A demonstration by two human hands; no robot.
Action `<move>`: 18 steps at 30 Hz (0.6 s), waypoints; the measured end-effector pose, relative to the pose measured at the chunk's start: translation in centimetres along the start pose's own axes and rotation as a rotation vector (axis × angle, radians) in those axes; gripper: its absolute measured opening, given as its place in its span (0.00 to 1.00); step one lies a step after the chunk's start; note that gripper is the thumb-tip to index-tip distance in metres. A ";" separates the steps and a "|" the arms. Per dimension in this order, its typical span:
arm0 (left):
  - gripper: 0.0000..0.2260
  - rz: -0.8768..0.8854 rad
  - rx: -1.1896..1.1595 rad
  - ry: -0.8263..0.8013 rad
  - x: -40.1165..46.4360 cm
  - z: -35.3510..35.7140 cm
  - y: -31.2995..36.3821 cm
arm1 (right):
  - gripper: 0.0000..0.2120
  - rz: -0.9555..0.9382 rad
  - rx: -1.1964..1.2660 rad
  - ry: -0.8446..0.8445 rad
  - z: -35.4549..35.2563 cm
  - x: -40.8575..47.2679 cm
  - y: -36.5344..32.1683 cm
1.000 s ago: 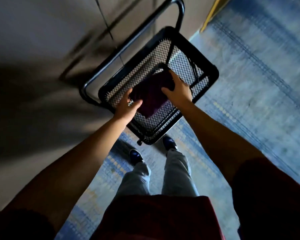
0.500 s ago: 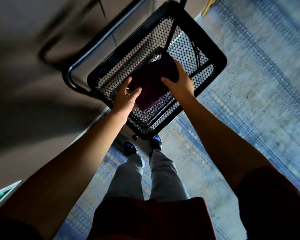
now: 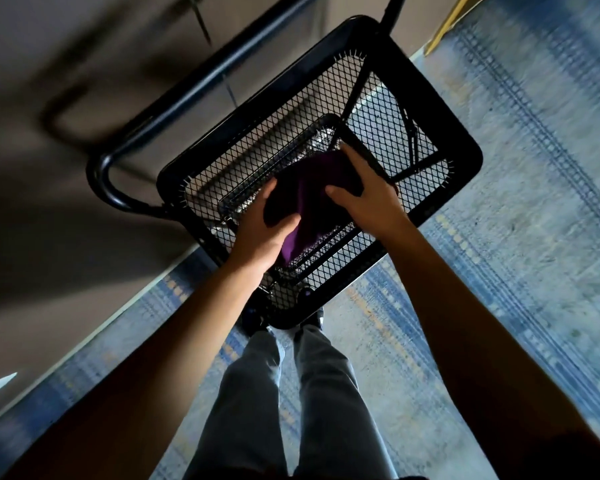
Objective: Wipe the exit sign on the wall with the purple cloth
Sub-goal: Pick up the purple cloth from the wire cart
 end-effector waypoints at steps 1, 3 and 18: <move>0.33 0.007 -0.003 -0.002 -0.1 0.0 0.0 | 0.32 -0.011 -0.005 -0.020 0.1 0.0 -0.1; 0.34 0.014 -0.022 -0.004 -0.4 -0.3 0.2 | 0.27 -0.008 0.041 -0.045 -0.1 0.1 -0.2; 0.32 0.326 0.125 -0.001 -6.4 -6.5 13.3 | 0.24 -0.149 0.625 -0.277 -4.1 -8.4 -5.6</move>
Point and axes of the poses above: each hand's wrist, its own x-axis towards the middle knuckle, its own z-axis out of the palm, y = z × x, the point moved 2 cm from there along x, towards the middle knuckle, and after that the axes turned 15 degrees about z, right-handed, at the moved point
